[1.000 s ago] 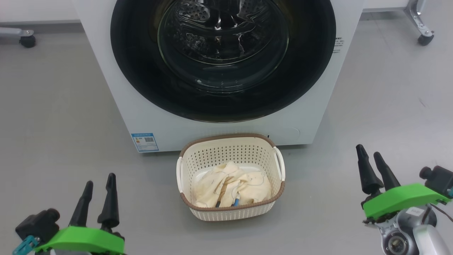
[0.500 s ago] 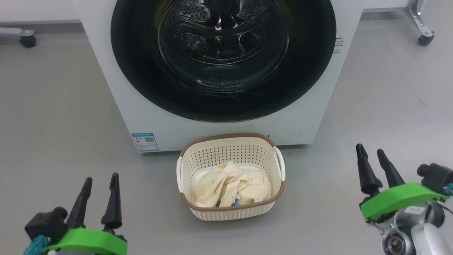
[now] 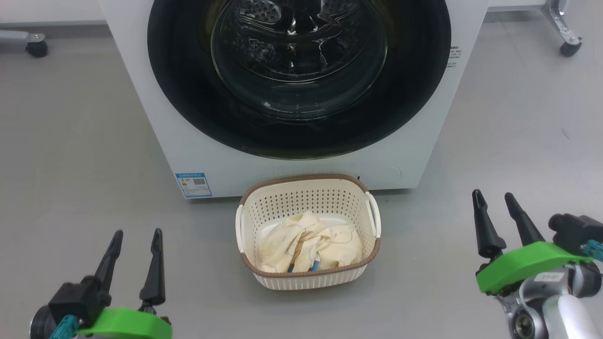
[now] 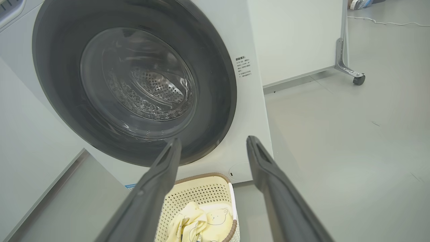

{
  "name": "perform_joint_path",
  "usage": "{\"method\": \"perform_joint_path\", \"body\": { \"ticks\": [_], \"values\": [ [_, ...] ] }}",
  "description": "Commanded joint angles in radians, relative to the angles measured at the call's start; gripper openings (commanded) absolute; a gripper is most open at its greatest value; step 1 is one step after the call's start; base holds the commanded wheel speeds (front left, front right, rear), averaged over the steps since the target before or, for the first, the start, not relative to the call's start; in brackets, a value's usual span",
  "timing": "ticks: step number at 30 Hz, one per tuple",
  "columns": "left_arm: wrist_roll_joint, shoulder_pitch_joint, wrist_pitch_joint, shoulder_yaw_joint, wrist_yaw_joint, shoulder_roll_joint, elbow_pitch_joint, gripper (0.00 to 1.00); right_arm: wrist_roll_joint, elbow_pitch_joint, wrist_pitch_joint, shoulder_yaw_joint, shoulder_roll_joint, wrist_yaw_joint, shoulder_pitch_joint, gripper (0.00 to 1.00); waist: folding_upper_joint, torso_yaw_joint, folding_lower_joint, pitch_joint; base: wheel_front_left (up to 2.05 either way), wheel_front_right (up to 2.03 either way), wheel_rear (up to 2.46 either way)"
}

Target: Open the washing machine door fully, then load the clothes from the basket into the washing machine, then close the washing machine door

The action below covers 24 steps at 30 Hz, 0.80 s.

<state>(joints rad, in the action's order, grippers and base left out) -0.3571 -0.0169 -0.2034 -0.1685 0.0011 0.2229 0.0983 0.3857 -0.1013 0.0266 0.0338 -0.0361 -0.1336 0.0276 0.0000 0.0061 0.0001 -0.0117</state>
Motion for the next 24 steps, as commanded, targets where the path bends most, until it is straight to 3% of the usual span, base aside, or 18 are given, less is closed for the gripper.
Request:
{"method": "perform_joint_path", "body": {
  "ticks": [1,9,24],
  "values": [
    [0.031,-0.058,-0.015,0.029,0.007,0.032,-0.04,1.0,-0.032,0.046,0.013,-0.02,-0.013,0.003,0.059,1.0,0.0,0.001,-0.0001,-0.003,0.0,0.0,0.0],
    [0.111,-0.062,-0.036,0.016,0.03,0.046,-0.044,1.0,-0.131,0.057,0.004,-0.049,-0.014,0.003,0.059,1.0,0.0,0.003,-0.0001,-0.014,0.0,0.0,0.0],
    [0.092,-0.058,-0.014,0.02,0.054,0.047,-0.013,1.0,-0.144,0.046,-0.016,-0.05,-0.014,0.003,0.054,1.0,0.0,0.007,-0.0001,-0.015,0.0,0.0,0.0]
  ]
}}
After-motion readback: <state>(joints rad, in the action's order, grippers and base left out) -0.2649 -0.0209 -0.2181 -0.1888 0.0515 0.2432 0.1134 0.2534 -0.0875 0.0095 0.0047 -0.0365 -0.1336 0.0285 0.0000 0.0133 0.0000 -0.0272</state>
